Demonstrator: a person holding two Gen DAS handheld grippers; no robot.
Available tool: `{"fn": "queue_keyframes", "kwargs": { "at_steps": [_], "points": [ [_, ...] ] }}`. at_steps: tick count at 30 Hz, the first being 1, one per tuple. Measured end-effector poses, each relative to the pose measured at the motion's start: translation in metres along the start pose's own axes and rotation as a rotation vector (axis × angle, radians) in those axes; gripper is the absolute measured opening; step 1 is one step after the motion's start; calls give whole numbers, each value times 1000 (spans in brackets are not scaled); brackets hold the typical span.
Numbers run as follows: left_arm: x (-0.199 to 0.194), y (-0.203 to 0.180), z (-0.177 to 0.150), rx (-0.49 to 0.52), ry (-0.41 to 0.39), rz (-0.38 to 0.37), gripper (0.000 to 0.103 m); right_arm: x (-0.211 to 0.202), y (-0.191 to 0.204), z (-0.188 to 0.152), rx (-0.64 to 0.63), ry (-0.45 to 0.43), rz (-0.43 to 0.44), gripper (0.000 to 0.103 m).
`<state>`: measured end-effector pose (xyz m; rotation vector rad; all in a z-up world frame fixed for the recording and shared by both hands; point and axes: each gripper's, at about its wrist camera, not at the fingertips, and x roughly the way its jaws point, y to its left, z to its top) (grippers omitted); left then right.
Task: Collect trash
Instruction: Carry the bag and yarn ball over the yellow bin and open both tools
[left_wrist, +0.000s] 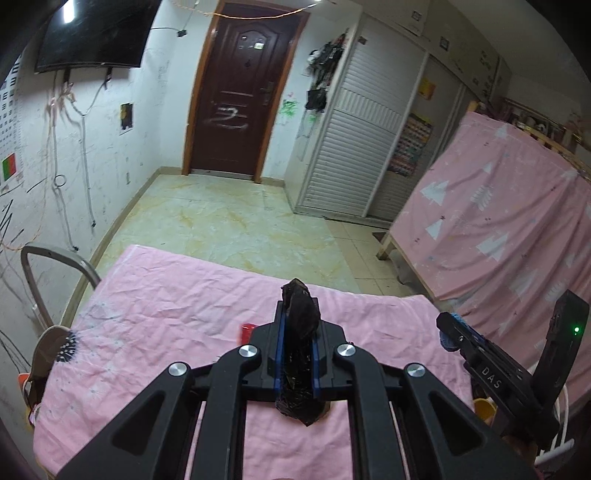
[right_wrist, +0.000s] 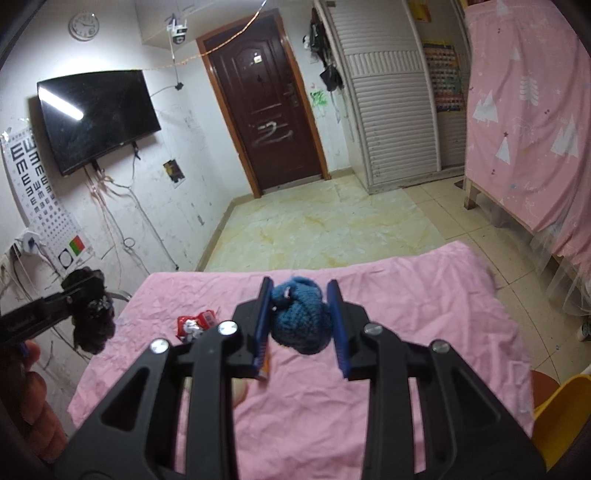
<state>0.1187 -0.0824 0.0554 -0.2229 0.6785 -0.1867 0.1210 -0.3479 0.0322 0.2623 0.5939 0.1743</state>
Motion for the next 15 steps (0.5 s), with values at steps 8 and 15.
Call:
{"fn": "queue_keyframes", "kwargs": {
  "at_steps": [8, 15],
  "points": [
    [-8, -69, -24, 84, 29, -105, 1, -69, -59, -15, 94, -95, -72, 28],
    [-9, -127, -47, 158, 58, -170, 1, -111, -114, -35, 177, -139, -147, 28]
  ]
}}
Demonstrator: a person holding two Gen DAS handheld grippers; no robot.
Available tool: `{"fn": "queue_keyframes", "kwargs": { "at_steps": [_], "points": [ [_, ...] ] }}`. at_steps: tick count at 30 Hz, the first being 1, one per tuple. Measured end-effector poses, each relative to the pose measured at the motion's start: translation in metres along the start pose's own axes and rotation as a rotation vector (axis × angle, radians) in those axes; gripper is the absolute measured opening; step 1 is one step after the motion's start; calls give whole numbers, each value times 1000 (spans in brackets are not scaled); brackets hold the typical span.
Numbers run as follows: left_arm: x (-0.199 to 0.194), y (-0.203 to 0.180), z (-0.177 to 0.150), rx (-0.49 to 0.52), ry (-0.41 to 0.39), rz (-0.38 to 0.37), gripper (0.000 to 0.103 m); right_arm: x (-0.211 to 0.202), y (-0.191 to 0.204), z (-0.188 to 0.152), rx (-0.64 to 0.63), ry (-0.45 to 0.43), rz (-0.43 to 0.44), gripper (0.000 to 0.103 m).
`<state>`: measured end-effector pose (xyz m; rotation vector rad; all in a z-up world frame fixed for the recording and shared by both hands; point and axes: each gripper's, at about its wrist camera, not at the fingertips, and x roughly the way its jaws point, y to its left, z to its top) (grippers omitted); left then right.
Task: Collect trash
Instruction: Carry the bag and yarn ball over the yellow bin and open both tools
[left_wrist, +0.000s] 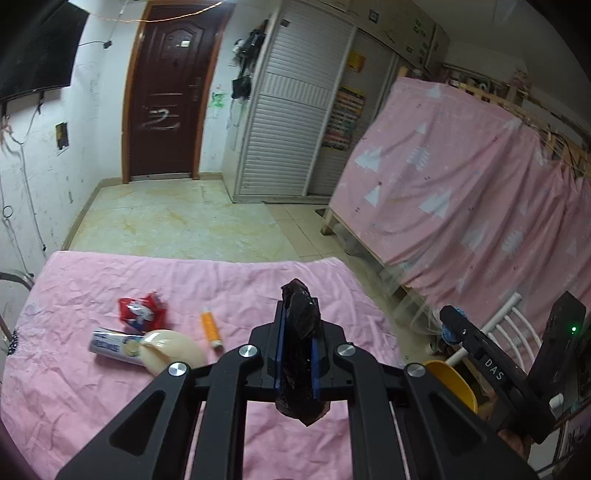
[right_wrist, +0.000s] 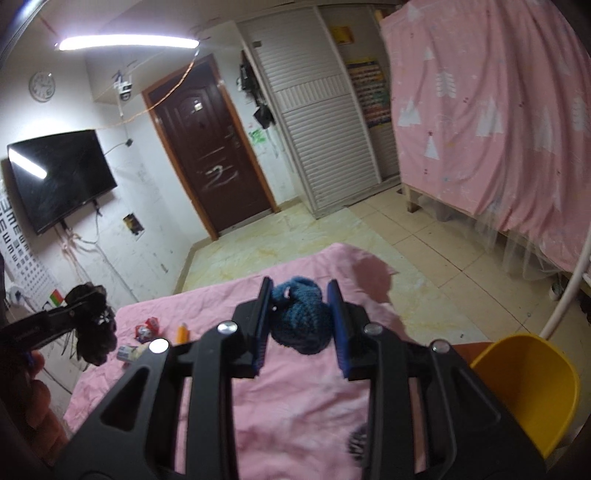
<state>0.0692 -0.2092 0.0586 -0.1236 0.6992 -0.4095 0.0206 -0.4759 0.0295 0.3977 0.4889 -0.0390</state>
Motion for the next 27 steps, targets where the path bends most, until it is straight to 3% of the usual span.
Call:
{"fn": "queue_keyframes", "kwargs": {
  "at_steps": [6, 19, 27],
  "points": [
    [15, -51, -12, 58, 50, -54, 1, -21, -53, -9, 63, -19, -63, 28],
    [56, -170, -45, 181, 157, -291, 1, -59, -159, -28, 151, -6, -227, 28],
    [83, -233, -69, 268, 228, -334, 1, -63, -203, -45, 175, 46, -291, 33]
  ]
}}
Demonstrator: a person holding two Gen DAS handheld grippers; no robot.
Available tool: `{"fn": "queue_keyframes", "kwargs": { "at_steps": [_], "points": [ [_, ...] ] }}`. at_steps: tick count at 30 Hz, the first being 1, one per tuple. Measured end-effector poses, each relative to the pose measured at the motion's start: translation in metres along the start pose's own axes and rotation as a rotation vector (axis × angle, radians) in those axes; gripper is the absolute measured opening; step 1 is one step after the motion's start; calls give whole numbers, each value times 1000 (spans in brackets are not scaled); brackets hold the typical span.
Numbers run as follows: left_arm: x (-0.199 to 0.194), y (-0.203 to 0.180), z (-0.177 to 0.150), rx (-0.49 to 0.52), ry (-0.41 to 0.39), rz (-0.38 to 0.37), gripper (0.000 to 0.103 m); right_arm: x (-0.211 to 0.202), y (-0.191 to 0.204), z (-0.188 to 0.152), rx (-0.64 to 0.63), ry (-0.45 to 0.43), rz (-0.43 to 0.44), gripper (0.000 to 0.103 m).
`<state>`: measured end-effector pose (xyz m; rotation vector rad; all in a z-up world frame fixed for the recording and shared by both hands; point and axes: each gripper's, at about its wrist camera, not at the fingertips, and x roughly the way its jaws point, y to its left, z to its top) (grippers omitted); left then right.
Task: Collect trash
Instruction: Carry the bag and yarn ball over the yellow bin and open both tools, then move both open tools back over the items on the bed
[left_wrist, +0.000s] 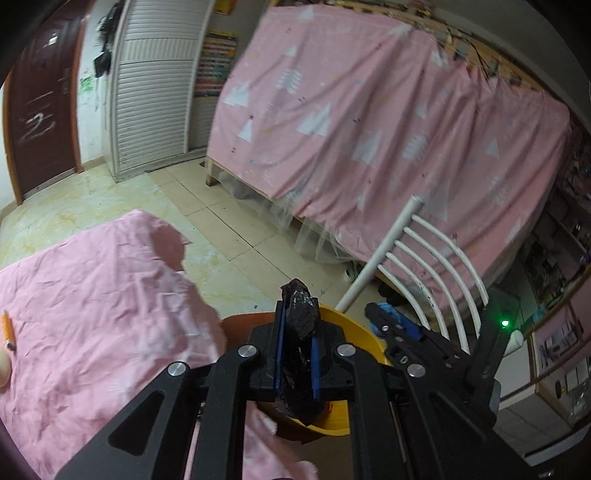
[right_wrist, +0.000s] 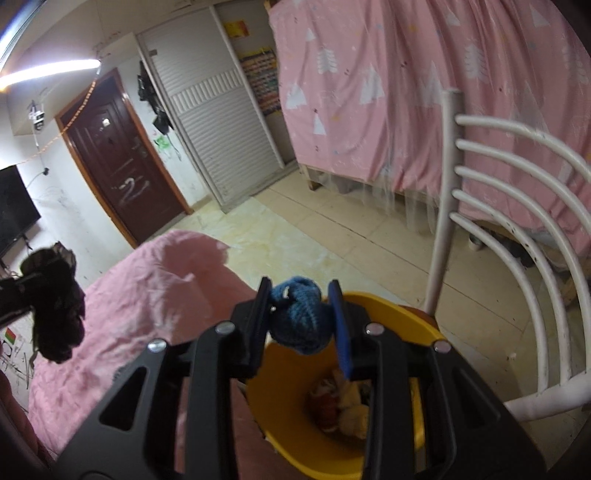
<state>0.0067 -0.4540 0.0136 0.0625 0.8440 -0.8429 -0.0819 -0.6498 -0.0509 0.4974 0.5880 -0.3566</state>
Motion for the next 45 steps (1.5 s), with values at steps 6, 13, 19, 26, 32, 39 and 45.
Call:
{"fn": "queue_keyframes", "kwargs": {
  "at_steps": [6, 13, 19, 26, 32, 39, 45],
  "points": [
    [22, -33, 3, 65, 33, -12, 1, 6, -21, -1, 42, 9, -10, 49],
    [33, -52, 4, 105, 35, -54, 8, -3, -37, 1, 106, -22, -26, 57],
    [28, -45, 7, 91, 13, -65, 50, -6, -42, 2, 130, -35, -36, 58],
    [11, -21, 11, 57, -5, -53, 50, -5, -26, 3, 97, -24, -20, 64],
    [-8, 4, 13, 17, -23, -28, 51, -2, 6, 2, 48, -13, 8, 66],
    [-40, 46, 16, -29, -72, 30, 63, 8, 52, -3, -10, 16, 51, 70],
    [-71, 94, 17, -86, -114, 97, 66, 16, 105, -9, -79, 39, 105, 71]
  ]
}}
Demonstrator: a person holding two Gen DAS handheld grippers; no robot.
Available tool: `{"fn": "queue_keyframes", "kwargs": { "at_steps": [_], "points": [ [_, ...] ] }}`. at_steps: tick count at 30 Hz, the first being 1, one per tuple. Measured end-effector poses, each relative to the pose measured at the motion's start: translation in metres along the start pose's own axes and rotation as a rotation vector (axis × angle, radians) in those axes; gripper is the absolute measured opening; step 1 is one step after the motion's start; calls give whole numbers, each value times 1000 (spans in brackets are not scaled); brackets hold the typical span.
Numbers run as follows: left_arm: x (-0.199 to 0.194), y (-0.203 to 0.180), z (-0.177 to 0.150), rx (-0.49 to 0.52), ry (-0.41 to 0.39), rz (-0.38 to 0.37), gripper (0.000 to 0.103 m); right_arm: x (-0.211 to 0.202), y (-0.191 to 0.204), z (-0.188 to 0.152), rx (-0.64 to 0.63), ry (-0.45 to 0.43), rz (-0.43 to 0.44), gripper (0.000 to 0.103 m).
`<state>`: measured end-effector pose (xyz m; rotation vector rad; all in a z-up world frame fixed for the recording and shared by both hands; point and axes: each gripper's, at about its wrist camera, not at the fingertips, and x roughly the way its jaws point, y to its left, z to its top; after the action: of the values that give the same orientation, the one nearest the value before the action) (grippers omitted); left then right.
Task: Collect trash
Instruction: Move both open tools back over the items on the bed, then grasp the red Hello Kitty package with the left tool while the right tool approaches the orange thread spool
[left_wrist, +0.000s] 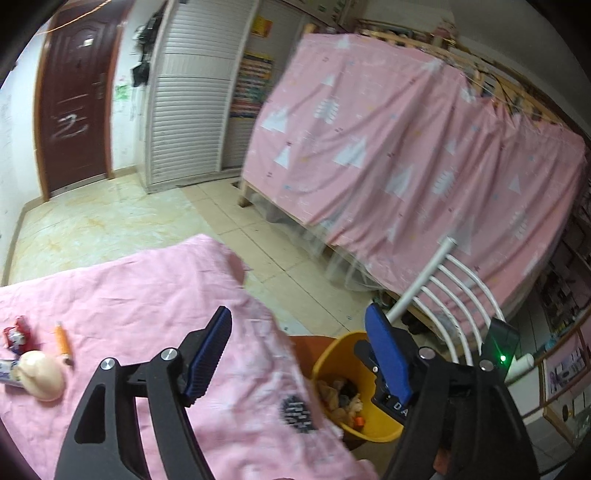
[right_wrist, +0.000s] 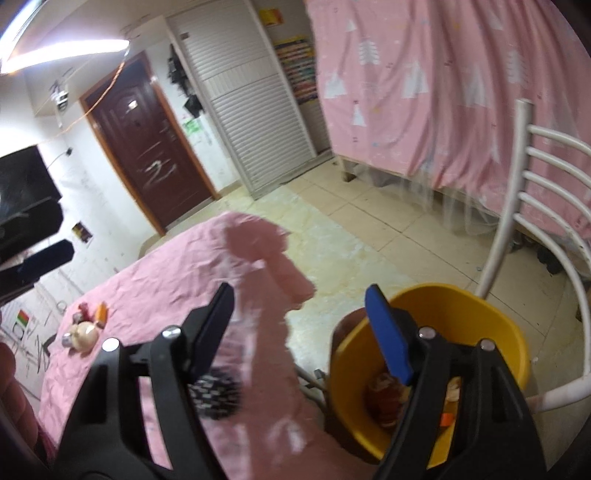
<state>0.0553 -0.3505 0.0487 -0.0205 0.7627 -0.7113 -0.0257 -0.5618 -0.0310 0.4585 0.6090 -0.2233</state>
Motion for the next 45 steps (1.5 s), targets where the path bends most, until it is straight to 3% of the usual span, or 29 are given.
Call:
{"fn": "queue_keyframes", "kwargs": {
  "at_steps": [13, 23, 35, 45],
  "points": [
    [-45, 117, 3, -120, -48, 144, 72, 31, 107, -8, -148, 60, 90, 75],
    [-56, 186, -3, -181, -56, 262, 73, 54, 173, -17, -251, 107, 134, 79],
    [-53, 266, -11, -287, -10, 373, 73, 80, 252, -32, -372, 161, 196, 79],
    [-45, 316, -18, -362, 41, 408, 74, 107, 297, -39, -446, 205, 202, 79]
  ]
}}
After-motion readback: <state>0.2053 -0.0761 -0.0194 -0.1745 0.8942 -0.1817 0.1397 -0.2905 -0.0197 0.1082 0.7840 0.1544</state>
